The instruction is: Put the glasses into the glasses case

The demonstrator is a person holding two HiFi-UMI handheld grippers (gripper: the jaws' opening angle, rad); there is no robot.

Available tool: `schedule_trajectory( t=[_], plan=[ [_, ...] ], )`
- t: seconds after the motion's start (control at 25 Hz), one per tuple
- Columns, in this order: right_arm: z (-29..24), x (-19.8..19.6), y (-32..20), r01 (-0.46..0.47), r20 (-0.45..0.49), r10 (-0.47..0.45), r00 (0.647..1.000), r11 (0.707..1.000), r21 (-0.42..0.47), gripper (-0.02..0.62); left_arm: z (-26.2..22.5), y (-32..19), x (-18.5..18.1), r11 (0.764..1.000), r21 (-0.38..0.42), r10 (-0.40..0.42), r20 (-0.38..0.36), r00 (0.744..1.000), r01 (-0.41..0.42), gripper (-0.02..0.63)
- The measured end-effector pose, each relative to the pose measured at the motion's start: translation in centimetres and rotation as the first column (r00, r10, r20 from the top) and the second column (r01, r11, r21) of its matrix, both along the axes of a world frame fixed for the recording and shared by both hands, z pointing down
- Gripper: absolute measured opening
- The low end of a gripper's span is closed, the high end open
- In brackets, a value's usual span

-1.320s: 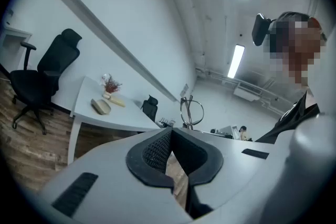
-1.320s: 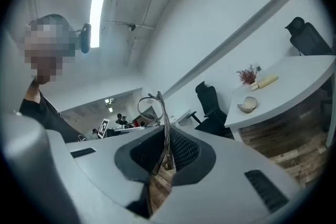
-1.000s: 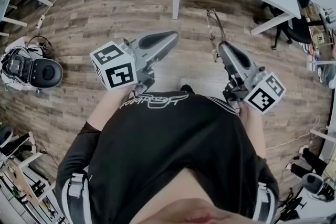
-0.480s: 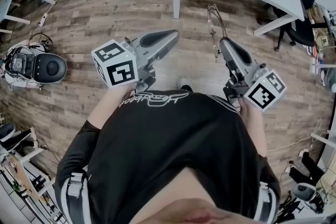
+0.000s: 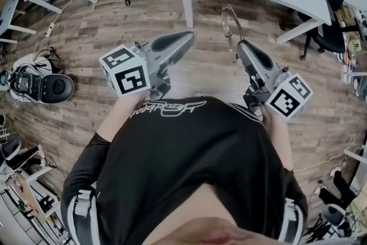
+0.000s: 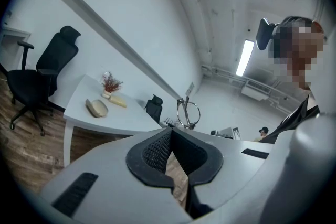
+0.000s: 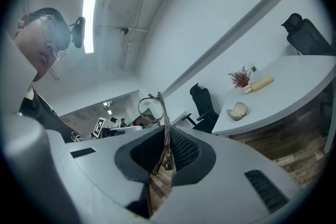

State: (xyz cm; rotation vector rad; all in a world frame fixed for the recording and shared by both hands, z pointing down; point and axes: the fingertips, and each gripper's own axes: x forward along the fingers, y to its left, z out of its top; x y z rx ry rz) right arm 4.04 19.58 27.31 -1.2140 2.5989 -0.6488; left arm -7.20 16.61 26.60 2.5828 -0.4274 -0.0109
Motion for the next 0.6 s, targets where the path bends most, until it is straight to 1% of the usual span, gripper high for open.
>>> schedule_trajectory(
  t=[0.12, 0.24, 0.6],
  plan=[
    [-0.5, 1.9, -1.0, 0.002, 0.008, -0.002, 1.0, 1.0, 0.016, 0.029, -0.6, -0.8, 1.9, 1.0, 0.015, -0.006, -0.002, 1.0, 0.006, 0.006],
    [-1.1, 3.2, -1.8, 0.011, 0.011, -0.011, 1.0, 0.999, 0.035, 0.029, -1.3, -1.5, 3.0, 0.999, 0.035, -0.036, -0.009, 0.999, 0.036, 0.006],
    [-2.5, 5.1, -3.4, 0.068, 0.015, -0.069, 0.997, 0.993, 0.094, 0.029, -2.5, -2.4, 5.2, 0.993, 0.074, -0.088, -0.02, 0.996, 0.089, 0.006]
  ],
)
